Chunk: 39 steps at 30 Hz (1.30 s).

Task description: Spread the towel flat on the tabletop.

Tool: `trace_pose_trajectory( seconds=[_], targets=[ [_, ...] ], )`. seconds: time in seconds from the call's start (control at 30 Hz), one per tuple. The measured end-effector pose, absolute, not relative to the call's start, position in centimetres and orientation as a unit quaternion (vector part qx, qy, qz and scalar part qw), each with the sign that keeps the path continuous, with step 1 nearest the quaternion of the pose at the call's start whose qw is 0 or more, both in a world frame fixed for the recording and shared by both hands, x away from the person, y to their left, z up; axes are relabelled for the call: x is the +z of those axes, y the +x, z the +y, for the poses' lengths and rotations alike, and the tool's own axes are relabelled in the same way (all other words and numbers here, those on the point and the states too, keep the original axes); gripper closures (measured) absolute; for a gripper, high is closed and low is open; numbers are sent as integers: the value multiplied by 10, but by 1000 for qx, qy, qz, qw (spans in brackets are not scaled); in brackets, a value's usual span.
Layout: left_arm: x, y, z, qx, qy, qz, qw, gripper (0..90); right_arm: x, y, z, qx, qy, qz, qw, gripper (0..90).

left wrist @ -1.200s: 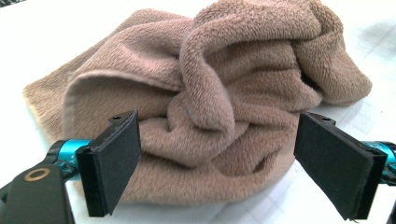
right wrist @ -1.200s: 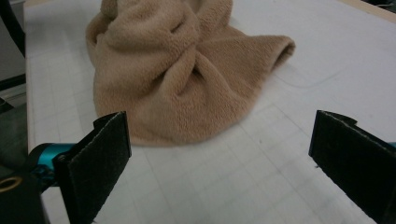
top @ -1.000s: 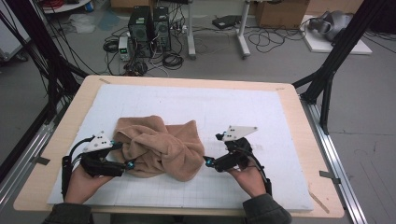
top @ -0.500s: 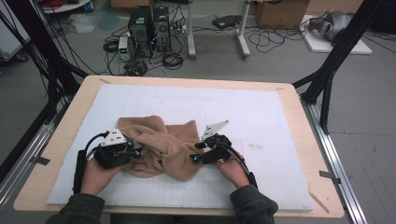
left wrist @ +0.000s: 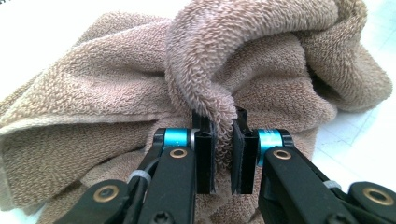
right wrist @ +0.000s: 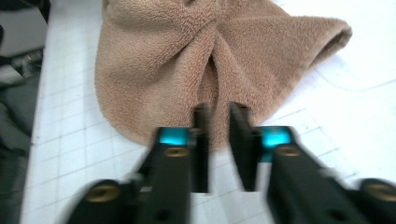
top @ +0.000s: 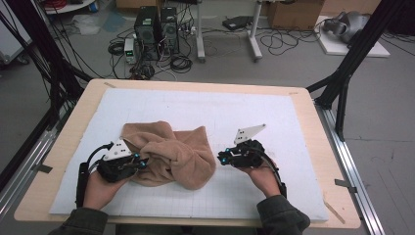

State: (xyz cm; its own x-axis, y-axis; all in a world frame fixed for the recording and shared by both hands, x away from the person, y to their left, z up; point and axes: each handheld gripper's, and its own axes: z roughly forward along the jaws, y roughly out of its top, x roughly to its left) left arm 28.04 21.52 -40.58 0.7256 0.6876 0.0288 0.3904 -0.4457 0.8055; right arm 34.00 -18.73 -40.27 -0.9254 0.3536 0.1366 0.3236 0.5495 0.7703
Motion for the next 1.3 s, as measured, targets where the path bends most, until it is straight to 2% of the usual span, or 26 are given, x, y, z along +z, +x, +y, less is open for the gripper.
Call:
trace_pose_trajectory(
  seconds=[0.17,0.27,0.37,0.53,0.57,0.77,0.97,1.03,1.13,1.3],
  targets=[
    [-407,278,216,186,834,323,407,824,-420,343,-167,425,197,883,12,541],
    [-409,277,221,184,835,326,404,826,-429,347,-151,415,198,888,8,500],
    [-416,277,232,175,830,339,406,829,-435,347,-141,406,196,892,5,526],
    [-419,274,236,171,823,346,417,831,-439,348,-132,394,182,901,12,793],
    [-419,274,236,171,823,346,417,831,-437,347,-134,395,180,901,12,808],
    [-406,271,221,163,825,326,431,832,-413,339,-158,413,170,894,37,824],
    [-396,265,199,159,833,295,440,832,-385,315,-207,424,183,884,68,826],
    [-395,261,191,160,836,285,440,833,-375,295,-232,429,186,880,85,825],
    [-398,255,185,156,840,277,441,833,-372,281,-245,432,189,878,86,826],
    [-406,233,192,158,844,276,432,836,-397,249,-247,392,183,900,60,824]
  ],
)
